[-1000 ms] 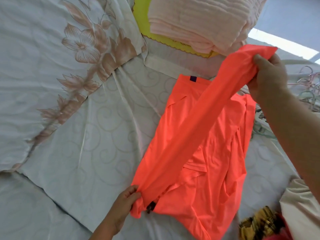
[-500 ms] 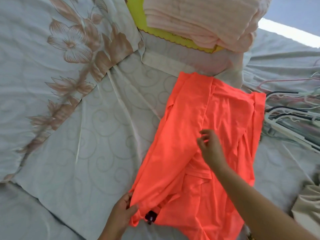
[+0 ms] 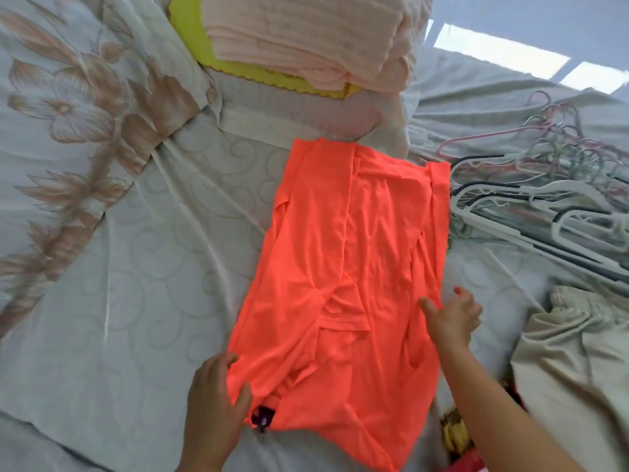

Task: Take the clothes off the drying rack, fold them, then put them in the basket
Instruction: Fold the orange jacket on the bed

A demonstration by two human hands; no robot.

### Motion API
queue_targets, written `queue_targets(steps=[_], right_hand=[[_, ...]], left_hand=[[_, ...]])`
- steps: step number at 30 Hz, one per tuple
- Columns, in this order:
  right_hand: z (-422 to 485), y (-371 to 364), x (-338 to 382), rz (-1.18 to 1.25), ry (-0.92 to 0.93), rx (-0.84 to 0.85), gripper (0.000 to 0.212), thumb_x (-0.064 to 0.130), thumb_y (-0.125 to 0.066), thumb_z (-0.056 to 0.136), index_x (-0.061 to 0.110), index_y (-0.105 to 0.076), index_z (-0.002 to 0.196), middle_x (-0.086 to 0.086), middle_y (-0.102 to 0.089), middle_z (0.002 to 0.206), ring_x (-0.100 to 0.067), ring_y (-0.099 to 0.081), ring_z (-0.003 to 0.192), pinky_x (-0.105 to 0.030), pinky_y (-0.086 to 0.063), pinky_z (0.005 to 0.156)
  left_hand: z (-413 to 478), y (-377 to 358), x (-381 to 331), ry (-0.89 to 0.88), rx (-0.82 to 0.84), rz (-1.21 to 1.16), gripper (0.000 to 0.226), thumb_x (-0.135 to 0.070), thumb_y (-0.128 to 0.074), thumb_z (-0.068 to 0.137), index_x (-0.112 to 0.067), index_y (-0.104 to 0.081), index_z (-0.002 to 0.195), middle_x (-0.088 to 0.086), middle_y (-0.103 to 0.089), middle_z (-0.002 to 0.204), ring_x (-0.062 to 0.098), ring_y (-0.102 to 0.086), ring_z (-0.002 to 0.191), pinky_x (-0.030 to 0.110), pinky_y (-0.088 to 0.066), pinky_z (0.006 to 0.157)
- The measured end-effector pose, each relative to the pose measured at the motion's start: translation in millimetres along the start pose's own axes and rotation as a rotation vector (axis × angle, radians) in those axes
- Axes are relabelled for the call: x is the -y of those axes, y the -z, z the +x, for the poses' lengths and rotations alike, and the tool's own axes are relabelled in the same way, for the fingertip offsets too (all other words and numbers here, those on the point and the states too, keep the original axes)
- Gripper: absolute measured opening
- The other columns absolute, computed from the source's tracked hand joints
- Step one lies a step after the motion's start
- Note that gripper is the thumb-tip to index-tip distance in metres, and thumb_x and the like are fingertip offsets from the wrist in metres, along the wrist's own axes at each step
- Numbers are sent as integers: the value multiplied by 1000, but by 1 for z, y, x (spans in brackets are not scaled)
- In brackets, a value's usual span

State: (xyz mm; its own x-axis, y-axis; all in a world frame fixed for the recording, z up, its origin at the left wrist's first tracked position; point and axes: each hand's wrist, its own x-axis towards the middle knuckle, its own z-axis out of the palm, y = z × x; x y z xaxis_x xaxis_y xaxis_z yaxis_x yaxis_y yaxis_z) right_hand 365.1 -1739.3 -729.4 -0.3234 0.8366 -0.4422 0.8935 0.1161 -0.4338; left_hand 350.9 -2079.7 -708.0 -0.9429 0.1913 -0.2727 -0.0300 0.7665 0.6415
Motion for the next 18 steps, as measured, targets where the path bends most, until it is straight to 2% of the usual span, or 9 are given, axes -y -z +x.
queue_targets(steps=[2, 4, 6, 8, 10, 12, 15, 17, 18], right_hand=[[8, 6, -11, 193, -162, 145, 56, 14, -73, 79, -3, -45, 123, -24, -53, 120, -38, -52, 109, -48, -44, 95], [5, 10, -10, 452, -248, 304, 22, 9, -66, 83, 0, -57, 101, -13, -64, 88, -28, -62, 77, -40, -54, 72], [6, 13, -9, 601, -269, 377, 4, 8, -61, 86, 7, -62, 82, -8, -64, 72, -23, -59, 65, -32, -52, 63], [10, 13, -10, 692, -253, 364, 7, 10, -61, 86, 8, -63, 80, -7, -64, 67, -23, -57, 64, -28, -50, 58], [11, 13, -11, 759, -246, 359, 6, 12, -63, 86, 7, -63, 82, -3, -64, 61, -19, -59, 59, -23, -49, 51], [16, 8, -8, 752, -241, 385, 13, 18, -69, 82, 7, -61, 82, -7, -63, 70, -20, -59, 65, -25, -50, 57], [24, -2, 4, 685, -212, 447, 32, 30, -80, 70, 8, -63, 86, -11, -63, 96, -23, -59, 91, -39, -52, 87], [29, -7, 13, 673, -220, 447, 37, 29, -79, 71, 7, -64, 98, -10, -64, 112, -24, -61, 103, -44, -47, 98], [33, -7, 18, 682, -220, 437, 32, 26, -78, 73, 6, -65, 95, -9, -65, 108, -22, -63, 98, -42, -49, 96]], left_hand=[[-6, -24, -29, -154, 137, 2, 28, -32, -48, 67, -32, -50, 95, -15, -50, 88, -3, -46, 79, 11, -37, 72], [-15, -54, -57, -348, 284, 16, 23, -36, -51, 68, -34, -45, 91, -16, -49, 83, -6, -46, 74, 9, -39, 67], [-29, -89, -79, -489, 402, 162, 42, -57, -54, 57, -34, -42, 90, -20, -52, 79, -7, -50, 71, 9, -42, 63], [-37, -115, -96, -484, 468, 328, 71, -75, -58, 33, -36, -44, 90, -23, -55, 78, -6, -55, 69, 8, -44, 59], [-42, -132, -101, -453, 486, 400, 80, -76, -64, 12, -35, -56, 81, -19, -57, 76, 0, -57, 66, 10, -46, 56], [-43, -138, -103, -437, 499, 465, 66, -66, -72, 10, -30, -61, 64, -15, -57, 70, 6, -56, 61, 15, -46, 52], [-41, -137, -100, -530, 388, 481, 24, -47, -62, 46, -24, -60, 53, -13, -52, 60, 7, -52, 59, 15, -40, 50], [-42, -134, -96, -538, 428, 449, 27, -50, -65, 44, -25, -57, 53, -14, -51, 58, 5, -53, 56, 14, -40, 50], [-44, -132, -96, -520, 463, 440, 38, -57, -70, 36, -27, -57, 55, -14, -52, 59, 3, -55, 56, 13, -41, 50]])
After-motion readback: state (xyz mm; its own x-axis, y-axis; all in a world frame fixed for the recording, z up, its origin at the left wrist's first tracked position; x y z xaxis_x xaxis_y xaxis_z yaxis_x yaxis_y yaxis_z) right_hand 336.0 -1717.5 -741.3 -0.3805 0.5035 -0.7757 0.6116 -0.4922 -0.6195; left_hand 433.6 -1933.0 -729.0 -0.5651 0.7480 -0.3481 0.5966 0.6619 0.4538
